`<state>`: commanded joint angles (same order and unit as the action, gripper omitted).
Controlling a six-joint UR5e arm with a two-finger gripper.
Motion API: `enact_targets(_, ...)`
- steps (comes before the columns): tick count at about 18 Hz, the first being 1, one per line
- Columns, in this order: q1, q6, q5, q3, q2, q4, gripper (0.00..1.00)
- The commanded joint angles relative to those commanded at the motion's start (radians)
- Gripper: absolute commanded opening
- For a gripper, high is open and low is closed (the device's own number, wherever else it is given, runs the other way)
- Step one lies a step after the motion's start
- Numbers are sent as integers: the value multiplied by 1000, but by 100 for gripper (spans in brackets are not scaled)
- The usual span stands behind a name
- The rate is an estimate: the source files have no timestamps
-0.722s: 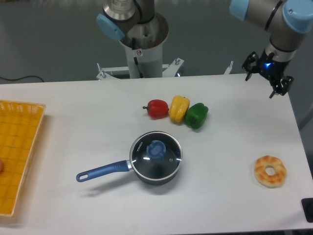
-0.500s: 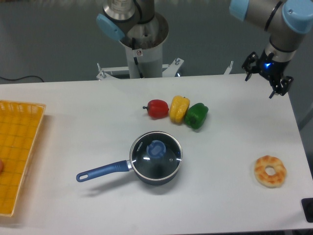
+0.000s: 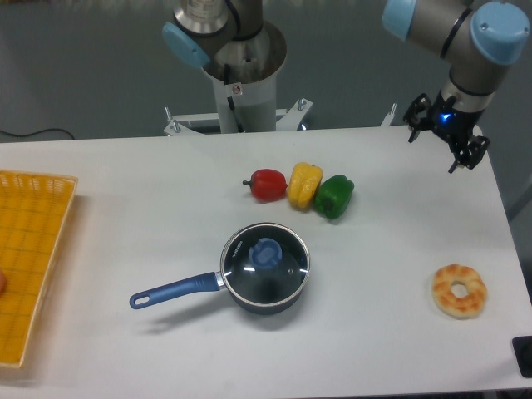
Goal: Open the lid
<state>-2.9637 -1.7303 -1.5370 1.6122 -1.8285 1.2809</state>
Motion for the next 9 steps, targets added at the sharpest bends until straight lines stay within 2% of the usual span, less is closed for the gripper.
enact_targets(4, 11, 21, -6, 6, 8, 3, 100)
enact_targets(9, 58, 216, -6, 28, 28, 3, 100)
